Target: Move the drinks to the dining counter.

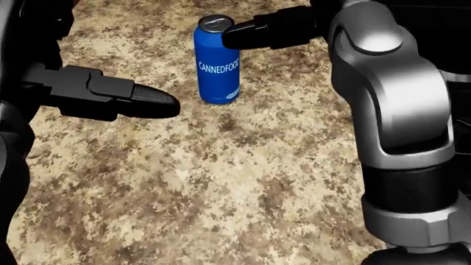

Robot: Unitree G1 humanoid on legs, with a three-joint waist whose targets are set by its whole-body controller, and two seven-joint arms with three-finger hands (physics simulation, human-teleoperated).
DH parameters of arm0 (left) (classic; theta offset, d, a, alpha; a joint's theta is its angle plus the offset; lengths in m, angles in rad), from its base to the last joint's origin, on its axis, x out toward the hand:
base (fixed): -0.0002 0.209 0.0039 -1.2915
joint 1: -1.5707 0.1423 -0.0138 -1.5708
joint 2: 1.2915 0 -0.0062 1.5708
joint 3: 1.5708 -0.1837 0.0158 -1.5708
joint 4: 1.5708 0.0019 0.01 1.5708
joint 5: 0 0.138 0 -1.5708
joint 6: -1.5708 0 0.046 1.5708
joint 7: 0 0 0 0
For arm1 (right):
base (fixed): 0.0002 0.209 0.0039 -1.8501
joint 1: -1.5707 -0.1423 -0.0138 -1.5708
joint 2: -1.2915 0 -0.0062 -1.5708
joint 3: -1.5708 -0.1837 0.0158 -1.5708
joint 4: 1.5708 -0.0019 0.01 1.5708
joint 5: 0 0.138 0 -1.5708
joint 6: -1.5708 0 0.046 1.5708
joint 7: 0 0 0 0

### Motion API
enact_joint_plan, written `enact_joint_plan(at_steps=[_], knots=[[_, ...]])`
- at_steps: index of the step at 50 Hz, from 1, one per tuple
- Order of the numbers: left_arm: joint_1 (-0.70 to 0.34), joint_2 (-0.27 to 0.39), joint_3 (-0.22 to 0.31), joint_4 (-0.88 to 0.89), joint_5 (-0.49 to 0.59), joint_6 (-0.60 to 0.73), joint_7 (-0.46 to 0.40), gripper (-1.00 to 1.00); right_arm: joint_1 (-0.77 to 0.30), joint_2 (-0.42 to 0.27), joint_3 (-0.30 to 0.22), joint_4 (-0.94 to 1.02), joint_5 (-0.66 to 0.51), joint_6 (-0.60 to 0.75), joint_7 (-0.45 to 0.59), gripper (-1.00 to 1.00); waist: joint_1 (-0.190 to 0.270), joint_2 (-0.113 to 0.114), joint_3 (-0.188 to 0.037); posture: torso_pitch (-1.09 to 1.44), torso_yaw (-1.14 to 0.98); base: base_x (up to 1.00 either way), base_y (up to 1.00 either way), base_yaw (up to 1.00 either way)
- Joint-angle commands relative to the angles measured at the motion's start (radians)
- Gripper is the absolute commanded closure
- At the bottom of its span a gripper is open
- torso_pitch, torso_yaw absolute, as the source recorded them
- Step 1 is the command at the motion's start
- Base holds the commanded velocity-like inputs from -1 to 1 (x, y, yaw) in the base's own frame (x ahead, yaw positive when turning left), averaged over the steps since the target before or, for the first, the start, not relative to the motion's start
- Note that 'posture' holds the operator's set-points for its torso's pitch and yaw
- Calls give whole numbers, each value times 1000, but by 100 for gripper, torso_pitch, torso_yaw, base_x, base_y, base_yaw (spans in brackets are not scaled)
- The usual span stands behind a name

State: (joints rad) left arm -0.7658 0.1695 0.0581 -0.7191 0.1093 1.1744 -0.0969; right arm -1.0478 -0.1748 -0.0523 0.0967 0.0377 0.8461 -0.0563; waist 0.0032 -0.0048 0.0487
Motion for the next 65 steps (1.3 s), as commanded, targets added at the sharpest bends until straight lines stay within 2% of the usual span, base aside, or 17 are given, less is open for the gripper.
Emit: enact_joint_plan(at_steps=[1, 6, 11, 18, 23, 30, 37, 51, 53, 54, 56, 59, 60, 65], knots=[[-30, 4, 4, -11, 4, -31, 4, -100, -39, -9, -10, 6, -16, -94, 42, -100, -1, 2, -32, 0, 0, 0, 0, 0], [-46, 3, -3, -14, 11, -16, 2, -100, -22, -11, 8, 87, -52, -202, 144, -100, -2, 2, -33, 0, 0, 0, 0, 0], [-45, 1, -1, -6, 11, -26, 1, -100, 13, 17, 23, 118, -77, -264, 214, -100, -4, 2, -31, 0, 0, 0, 0, 0], [-39, -1, 1, -2, 10, -35, 2, -100, 43, 72, 39, 138, -123, -303, 250, -100, -5, 3, -29, 0, 0, 0, 0, 0], [-37, 4, 8, -4, 6, -35, -2, -100, 55, 120, 60, 213, -165, -378, 241, -100, -7, 6, -28, 0, 0, 0, 0, 0], [-35, 16, 24, -10, -7, -32, -2, -100, 37, 149, 63, 309, -209, -451, 201, -100, -7, 10, -28, 0, 0, 0, 0, 0], [-30, 22, 25, -16, -17, -30, 3, -100, -4, 153, 46, 438, -223, -521, 114, -100, -7, 13, -29, 0, 0, 0, 0, 0], [-22, 27, 28, -23, -27, -29, 7, -100, -25, 177, 55, 546, -213, -578, 70, -100, -6, 16, -32, 0, 0, 0, 0, 0], [-25, 30, 30, -23, -28, -24, 6, -100, -31, 175, 52, 572, -211, -594, 64, -97, -6, 16, -33, 0, 0, 0, 0, 0], [-24, 32, 31, -26, -29, -23, 5, -100, -33, 172, 49, 588, -209, -603, 60, -87, -6, 16, -33, 0, 0, 0, 0, 0], [-25, 33, 34, -25, -30, -25, 5, -100, -29, 172, 49, 592, -207, -608, 57, -80, -6, 16, -34, 0, 0, 0, 0, 0], [-30, 36, 32, -31, -31, -14, 6, -100, -31, 168, 48, 604, -206, -616, 57, -52, -5, 15, -35, 0, 0, 0, 0, 0], [-31, 36, 32, -30, -31, -14, 6, -100, -31, 167, 48, 605, -205, -618, 56, -36, -5, 15, -35, 0, 0, 0, 0, 0], [-24, 34, 30, -26, -32, -23, 7, -100, -23, 168, 51, 599, -206, -617, 56, -15, -4, 15, -35, 0, 0, 0, 0, 0]])
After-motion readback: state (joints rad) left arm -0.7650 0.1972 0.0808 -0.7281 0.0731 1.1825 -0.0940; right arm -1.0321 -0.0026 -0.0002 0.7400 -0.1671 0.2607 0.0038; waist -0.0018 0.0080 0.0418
